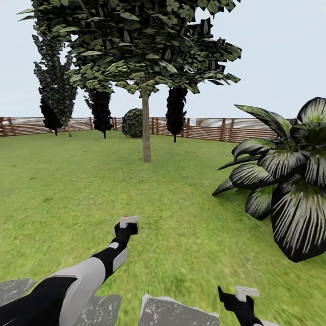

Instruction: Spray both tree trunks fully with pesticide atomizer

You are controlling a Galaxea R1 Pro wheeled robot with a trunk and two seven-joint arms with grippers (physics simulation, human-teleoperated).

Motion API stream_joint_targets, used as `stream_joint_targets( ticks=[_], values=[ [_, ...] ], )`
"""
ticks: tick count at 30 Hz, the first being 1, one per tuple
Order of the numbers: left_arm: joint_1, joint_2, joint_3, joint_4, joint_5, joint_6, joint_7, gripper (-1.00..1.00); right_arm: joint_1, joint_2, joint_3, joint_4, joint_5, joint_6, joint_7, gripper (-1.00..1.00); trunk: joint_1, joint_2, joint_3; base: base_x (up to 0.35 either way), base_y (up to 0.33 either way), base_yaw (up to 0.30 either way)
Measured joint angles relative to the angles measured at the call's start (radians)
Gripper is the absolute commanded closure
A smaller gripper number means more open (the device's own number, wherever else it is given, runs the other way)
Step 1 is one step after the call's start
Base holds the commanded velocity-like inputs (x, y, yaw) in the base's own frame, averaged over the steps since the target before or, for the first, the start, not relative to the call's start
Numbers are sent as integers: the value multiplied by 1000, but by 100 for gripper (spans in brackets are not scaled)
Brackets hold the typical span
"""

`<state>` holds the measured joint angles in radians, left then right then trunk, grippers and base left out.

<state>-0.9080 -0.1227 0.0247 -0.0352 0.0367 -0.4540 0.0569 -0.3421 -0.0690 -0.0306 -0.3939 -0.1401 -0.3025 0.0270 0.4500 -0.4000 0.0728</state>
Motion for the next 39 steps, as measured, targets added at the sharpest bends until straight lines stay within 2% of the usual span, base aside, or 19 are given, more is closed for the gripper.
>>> stream_joint_targets(
  ticks=[19,39],
  values=[
    [0,2,2,3,-1,2,1,100,0,18,1,16,12,3,-7,-100,0,0,15,0,0,293],
    [0,2,2,3,-1,3,1,100,0,20,1,17,25,2,-7,-100,0,0,25,0,0,300]
  ],
)
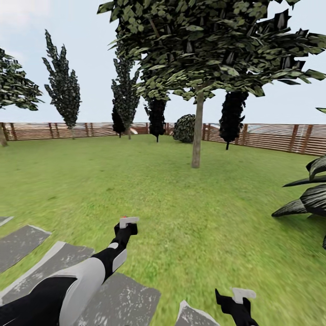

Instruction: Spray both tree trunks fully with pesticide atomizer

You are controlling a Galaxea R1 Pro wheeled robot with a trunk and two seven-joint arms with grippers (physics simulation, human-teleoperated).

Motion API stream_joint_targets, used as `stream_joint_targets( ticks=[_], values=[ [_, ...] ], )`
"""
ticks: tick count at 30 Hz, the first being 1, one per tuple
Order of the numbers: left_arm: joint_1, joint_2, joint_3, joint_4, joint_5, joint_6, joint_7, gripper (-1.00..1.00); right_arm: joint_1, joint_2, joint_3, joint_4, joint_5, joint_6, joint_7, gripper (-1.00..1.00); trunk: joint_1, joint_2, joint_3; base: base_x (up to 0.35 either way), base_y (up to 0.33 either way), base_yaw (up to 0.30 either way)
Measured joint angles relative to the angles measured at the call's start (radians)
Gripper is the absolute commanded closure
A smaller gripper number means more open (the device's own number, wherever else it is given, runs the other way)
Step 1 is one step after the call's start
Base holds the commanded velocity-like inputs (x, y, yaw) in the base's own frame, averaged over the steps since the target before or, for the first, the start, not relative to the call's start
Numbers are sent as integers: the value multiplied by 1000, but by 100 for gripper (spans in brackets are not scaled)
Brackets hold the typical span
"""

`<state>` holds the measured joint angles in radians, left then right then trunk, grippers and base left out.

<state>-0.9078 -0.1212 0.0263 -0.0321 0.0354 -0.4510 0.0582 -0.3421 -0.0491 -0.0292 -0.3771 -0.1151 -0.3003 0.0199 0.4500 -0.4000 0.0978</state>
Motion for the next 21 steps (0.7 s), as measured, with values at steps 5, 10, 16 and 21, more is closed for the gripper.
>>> stream_joint_targets(
  ticks=[5,10,16,21],
  values=[
    [0,0,0,0,0,0,0,100,0,0,0,0,0,0,0,-100,0,0,1,0,0,300],
    [0,0,0,0,0,0,0,100,0,0,0,0,0,-1,0,-100,0,0,2,0,0,206],
    [0,0,0,0,0,0,0,100,0,0,-1,-1,0,-2,1,-100,0,0,2,0,0,41],
    [0,0,0,0,0,0,0,100,0,4,-1,-5,-2,-4,0,-100,0,0,2,0,0,-25]
  ],
)
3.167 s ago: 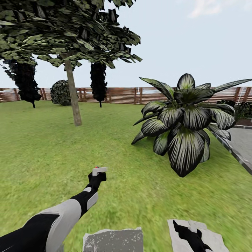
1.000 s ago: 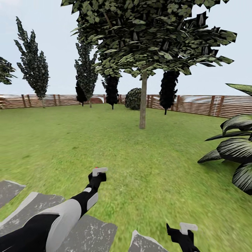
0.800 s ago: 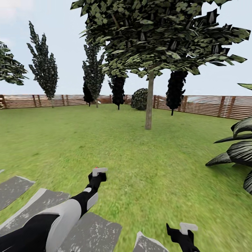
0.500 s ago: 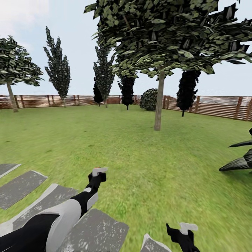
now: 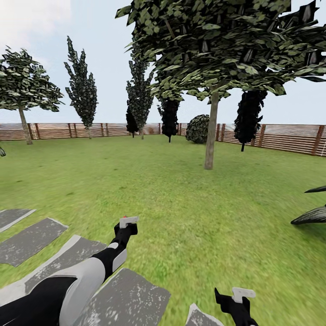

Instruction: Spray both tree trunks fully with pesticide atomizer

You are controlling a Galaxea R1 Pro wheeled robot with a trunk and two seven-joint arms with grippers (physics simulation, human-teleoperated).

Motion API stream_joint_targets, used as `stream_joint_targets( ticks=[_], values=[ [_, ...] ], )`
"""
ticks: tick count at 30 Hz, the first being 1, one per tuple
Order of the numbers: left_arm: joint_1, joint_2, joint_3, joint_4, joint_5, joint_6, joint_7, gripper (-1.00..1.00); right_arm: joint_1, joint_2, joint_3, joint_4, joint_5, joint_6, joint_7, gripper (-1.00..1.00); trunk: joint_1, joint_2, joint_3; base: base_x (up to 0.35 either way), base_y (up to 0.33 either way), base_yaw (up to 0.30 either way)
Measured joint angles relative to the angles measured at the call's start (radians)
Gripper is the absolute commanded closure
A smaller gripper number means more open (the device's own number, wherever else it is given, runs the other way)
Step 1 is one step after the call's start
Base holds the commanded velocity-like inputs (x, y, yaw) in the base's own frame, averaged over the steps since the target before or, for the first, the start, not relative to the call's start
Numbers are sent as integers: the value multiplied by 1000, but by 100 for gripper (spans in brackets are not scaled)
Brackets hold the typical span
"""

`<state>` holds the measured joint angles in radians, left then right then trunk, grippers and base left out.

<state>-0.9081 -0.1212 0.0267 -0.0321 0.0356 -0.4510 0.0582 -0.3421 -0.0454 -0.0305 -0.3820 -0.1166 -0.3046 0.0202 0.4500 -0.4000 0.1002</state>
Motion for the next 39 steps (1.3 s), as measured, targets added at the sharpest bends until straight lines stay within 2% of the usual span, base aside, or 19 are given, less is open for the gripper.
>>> stream_joint_targets(
  ticks=[31,39],
  values=[
    [1,2,0,1,-1,0,2,100,0,3,0,1,-1,4,0,-100,0,0,-39,1,0,-194],
    [1,2,0,2,-1,1,0,100,0,4,0,2,-2,3,1,-100,0,0,-48,181,0,-115]
  ],
)
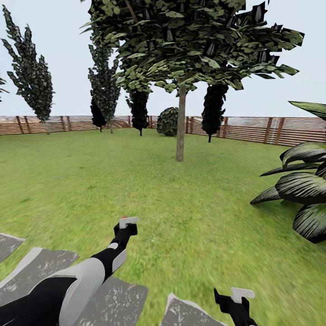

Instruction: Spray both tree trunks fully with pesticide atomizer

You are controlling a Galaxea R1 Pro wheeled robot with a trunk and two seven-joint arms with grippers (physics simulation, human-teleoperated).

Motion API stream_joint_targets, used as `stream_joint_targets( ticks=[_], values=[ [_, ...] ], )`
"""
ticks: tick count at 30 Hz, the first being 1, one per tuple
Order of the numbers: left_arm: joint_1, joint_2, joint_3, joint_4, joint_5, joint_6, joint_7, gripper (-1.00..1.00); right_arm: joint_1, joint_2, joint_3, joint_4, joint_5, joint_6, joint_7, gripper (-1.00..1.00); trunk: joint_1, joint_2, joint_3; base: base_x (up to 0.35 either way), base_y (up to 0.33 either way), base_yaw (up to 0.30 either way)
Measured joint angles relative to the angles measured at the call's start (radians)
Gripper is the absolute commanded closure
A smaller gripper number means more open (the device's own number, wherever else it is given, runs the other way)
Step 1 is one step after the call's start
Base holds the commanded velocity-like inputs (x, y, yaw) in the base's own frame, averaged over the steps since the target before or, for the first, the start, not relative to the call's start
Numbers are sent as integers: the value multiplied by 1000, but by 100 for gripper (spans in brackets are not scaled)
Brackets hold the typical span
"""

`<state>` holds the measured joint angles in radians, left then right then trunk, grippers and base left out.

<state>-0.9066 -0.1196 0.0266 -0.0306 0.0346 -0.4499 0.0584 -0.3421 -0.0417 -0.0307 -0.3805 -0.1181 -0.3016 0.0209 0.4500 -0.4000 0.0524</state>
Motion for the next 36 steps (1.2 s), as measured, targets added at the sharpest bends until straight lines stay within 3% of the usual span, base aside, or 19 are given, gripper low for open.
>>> stream_joint_targets(
  ticks=[36],
  values=[
    [0,-3,-3,0,-1,1,-8,100,0,13,0,5,2,-2,0,-100,0,0,-22,348,0,6]
  ],
)
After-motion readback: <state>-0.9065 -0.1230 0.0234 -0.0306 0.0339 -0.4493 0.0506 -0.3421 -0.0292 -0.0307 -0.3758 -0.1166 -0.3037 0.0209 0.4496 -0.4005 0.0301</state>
